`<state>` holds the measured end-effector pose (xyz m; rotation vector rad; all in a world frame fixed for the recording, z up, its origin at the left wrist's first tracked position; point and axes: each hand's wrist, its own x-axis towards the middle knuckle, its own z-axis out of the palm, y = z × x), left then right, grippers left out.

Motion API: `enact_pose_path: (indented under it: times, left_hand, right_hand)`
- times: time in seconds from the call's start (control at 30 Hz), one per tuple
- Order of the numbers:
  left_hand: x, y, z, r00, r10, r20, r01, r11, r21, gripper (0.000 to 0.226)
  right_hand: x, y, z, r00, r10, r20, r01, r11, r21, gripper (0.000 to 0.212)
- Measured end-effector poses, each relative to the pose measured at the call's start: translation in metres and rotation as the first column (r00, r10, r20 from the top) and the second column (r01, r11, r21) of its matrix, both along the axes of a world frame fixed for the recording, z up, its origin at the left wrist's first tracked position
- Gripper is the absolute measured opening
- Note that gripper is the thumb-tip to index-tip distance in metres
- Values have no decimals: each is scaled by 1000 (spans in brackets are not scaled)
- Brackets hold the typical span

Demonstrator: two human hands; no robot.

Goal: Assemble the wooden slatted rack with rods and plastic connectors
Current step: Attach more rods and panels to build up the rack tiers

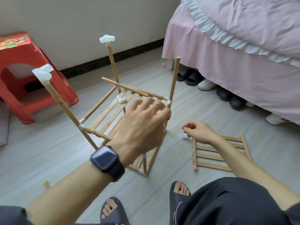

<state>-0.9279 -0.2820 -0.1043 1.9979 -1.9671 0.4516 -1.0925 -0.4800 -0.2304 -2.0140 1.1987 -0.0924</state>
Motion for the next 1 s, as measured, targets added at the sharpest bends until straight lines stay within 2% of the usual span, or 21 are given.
enact_pose_path:
  times: [0.03,0.07,0.2,0.3,0.47,0.6,0.7,0.9,1.0]
  left_hand:
    - [-15,-11,1,998,-17,55,16,1000,21,21]
    - [-29,-23,-2,998,-33,47,30,998,63,22]
    - [-66,-75,-45,987,38,-158,15,947,320,29]
    - [-69,-102,-106,942,177,-284,1,847,531,34]
    - [-48,-132,-216,850,424,-312,-31,631,775,40]
    - [-34,-146,-288,780,537,-320,13,499,867,48]
    - [-28,-156,-329,810,518,-275,19,445,895,56]
    - [-21,-153,-359,870,452,-197,44,327,944,54]
    - [-19,-145,-359,870,455,-191,79,253,964,51]
  right_hand:
    - [-5,0,-9,1000,-12,-28,12,1000,-6,11]
    - [-9,1,-17,998,-14,-61,14,1000,-10,12]
    - [-24,-3,-49,978,23,-205,-28,999,-18,25]
    - [-33,-17,-81,964,11,-265,-15,1000,-12,15]
    - [-44,-55,-146,959,-26,-282,28,1000,5,31]
    - [-36,-96,-195,919,-13,-395,26,999,29,53]
    - [-12,-133,-224,902,14,-430,-22,1000,-15,65]
    - [53,-200,-252,903,60,-426,-121,985,-119,69]
    - [78,-225,-270,875,107,-472,-164,983,-81,65]
